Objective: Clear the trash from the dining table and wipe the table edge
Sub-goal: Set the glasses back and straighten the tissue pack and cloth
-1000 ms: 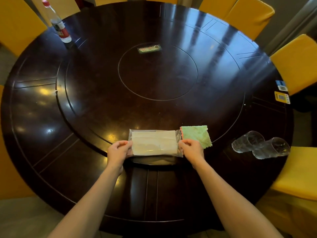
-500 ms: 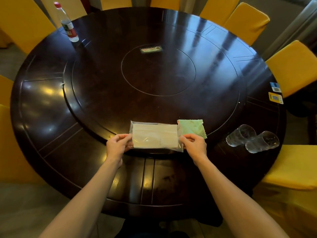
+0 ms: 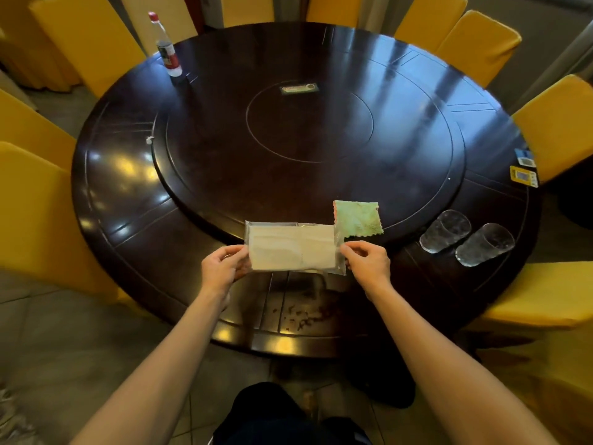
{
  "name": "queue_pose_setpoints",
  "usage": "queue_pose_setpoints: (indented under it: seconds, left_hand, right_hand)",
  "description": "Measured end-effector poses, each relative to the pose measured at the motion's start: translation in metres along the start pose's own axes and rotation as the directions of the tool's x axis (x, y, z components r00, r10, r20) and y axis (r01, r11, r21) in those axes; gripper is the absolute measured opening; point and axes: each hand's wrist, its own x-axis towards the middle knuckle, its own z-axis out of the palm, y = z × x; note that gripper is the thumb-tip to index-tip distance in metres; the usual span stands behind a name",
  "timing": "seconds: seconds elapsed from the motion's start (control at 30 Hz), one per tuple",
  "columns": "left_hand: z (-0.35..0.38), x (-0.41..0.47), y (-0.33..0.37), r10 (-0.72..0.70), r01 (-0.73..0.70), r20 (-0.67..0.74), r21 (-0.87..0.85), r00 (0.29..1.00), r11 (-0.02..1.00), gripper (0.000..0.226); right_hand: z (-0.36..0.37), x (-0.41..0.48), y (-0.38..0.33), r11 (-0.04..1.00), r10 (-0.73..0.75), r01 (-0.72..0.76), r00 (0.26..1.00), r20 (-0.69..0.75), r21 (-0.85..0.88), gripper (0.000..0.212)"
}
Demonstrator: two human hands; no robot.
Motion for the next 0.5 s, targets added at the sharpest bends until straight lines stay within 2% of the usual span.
queue_pose_setpoints:
  seconds: [0.2, 0.5]
  left_hand:
    - [-0.01, -0.04, -0.022, -0.011, 0.012, -0.033, 0.046, 0.999, 0.999, 0.006]
    - [-0.015, -0.055, -0.045, -0.027, 0.034, -0.048, 0.156, 0.998, 0.987, 0.014]
  right_hand:
    - [-0.011, -0.024, 0.015, 1.0, 0.006, -0.005, 0.999, 0.048, -0.019, 0.009]
    - [-0.01, -0.038, 0.035, 0.995, 0.052, -0.043, 0.994, 0.095, -0.092, 0.007]
